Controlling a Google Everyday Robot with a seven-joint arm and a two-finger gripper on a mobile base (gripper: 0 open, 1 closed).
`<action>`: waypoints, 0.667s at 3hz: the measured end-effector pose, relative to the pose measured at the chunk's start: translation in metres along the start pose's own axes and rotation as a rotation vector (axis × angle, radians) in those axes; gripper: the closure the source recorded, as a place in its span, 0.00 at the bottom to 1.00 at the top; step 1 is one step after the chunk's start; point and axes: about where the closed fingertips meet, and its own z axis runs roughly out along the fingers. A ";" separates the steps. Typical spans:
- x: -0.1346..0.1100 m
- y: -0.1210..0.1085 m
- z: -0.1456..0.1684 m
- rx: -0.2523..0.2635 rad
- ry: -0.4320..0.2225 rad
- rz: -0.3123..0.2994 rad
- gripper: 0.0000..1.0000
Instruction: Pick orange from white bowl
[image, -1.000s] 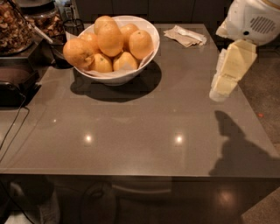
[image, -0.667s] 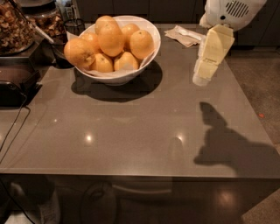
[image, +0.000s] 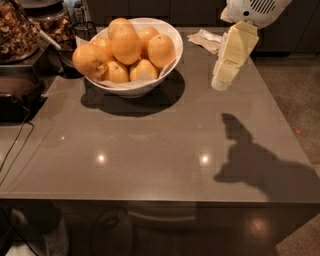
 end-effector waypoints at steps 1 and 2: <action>-0.033 -0.017 0.025 -0.082 -0.068 -0.050 0.00; -0.083 -0.048 0.049 -0.123 -0.149 -0.106 0.00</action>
Offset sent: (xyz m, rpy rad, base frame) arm 0.1017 0.1060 0.0123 0.1425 0.1795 0.3061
